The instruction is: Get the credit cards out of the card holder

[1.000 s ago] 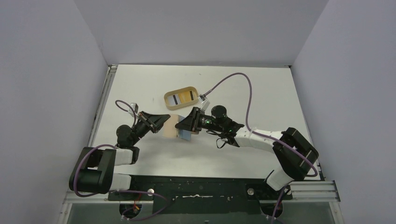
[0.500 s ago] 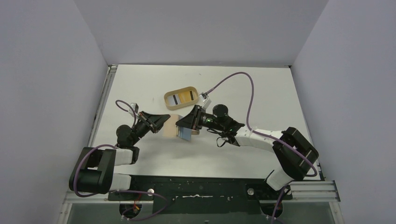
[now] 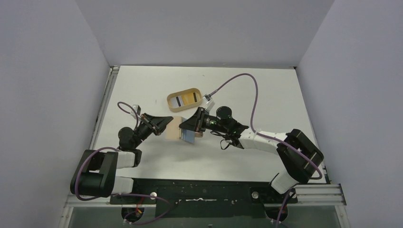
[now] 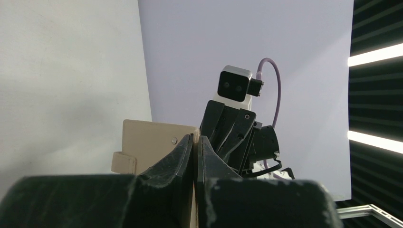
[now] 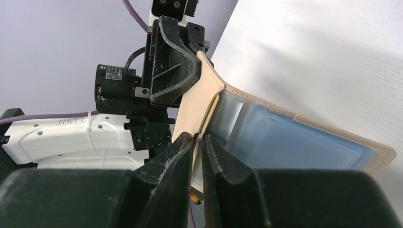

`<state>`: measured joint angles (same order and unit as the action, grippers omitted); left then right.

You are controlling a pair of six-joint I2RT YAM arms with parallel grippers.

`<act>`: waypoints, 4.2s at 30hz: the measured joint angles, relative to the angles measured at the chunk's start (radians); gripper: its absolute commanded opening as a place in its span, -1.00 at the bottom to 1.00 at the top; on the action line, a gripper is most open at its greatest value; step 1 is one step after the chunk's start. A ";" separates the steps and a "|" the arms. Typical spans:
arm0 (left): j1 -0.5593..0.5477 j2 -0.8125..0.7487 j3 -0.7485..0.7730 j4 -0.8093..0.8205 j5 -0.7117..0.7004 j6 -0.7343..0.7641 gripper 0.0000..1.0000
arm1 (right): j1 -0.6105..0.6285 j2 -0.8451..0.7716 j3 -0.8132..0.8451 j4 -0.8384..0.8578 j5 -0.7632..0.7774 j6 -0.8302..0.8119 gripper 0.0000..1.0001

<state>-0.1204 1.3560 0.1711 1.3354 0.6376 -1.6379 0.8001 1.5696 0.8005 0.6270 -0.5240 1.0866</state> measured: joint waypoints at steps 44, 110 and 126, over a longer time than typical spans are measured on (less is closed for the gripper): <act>0.139 -0.002 -0.034 -0.014 0.078 0.012 -1.00 | -0.145 -0.174 -0.129 -0.222 -0.027 -0.116 -1.00; 0.130 -0.321 0.014 -1.207 -0.135 0.727 -1.00 | -0.377 0.925 1.424 -1.147 -0.087 -0.596 0.23; -0.223 0.156 0.132 -0.761 -0.425 0.481 -1.00 | -0.491 0.305 0.992 -1.071 -0.100 -0.603 0.55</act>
<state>-0.3431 1.5120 0.3027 0.5743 0.2123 -1.1572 0.3088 1.8748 1.7924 -0.4442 -0.6239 0.4835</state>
